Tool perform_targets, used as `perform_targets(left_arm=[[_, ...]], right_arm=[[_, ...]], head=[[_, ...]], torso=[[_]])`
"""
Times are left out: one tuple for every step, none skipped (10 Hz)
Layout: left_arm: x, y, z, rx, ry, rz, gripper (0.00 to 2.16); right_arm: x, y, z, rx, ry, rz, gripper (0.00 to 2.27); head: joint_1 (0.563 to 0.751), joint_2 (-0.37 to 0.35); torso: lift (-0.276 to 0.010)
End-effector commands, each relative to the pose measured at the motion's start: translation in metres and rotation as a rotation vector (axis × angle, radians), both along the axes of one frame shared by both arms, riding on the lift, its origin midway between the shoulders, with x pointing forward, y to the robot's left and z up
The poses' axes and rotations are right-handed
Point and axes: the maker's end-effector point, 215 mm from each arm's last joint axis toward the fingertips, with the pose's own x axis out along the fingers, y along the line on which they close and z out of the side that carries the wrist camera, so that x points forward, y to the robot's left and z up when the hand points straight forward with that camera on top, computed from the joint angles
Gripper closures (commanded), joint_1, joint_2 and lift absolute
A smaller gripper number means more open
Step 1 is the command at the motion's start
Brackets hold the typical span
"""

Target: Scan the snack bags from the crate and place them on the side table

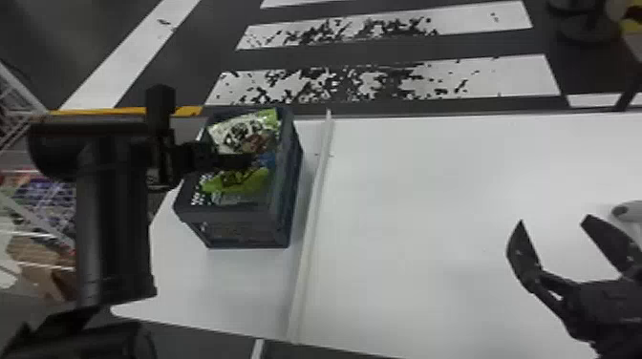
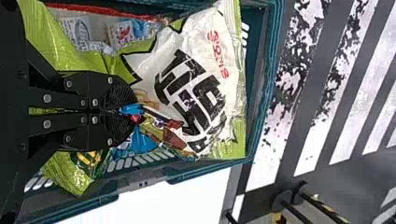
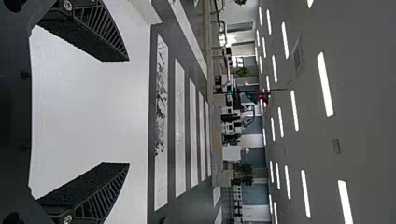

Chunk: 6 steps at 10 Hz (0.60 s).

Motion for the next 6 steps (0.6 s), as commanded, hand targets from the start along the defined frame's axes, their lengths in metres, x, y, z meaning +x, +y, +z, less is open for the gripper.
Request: perform_targets(left_arm=[[-0.001, 0.002, 0.013, -0.033, -0.025, 0.014, 2.14], [0.000, 0.002, 0.025, -0.067, -0.051, 0.019, 2.14], [-0.001, 0.004, 0.034, -0.101, -0.064, 0.027, 2.14], [-0.004, 0.004, 0.039, -0.123, -0.069, 0.031, 2.14], [-0.008, 0.010, 0.042, -0.119, -0.080, 0.038, 2.14], [-0.014, 0.015, 0.039, -0.091, -0.088, 0.043, 2.14]], right_arm=[[0.000, 0.000, -0.001, 0.000, 0.003, 0.000, 0.07], [0.000, 0.000, -0.001, 0.000, 0.003, 0.000, 0.07], [0.000, 0.000, -0.002, 0.000, 0.006, 0.000, 0.07], [0.000, 0.001, -0.004, 0.002, 0.012, 0.000, 0.07], [0.000, 0.001, -0.003, 0.002, 0.011, 0.000, 0.07], [0.000, 0.001, -0.004, 0.002, 0.012, 0.000, 0.07]], head=[[0.695, 0.230], [0.695, 0.230], [0.695, 0.230], [0.695, 0.232], [0.695, 0.233], [0.695, 0.238]], torso=[[-0.094], [-0.094], [-0.094], [-0.094], [-0.094], [-0.094]])
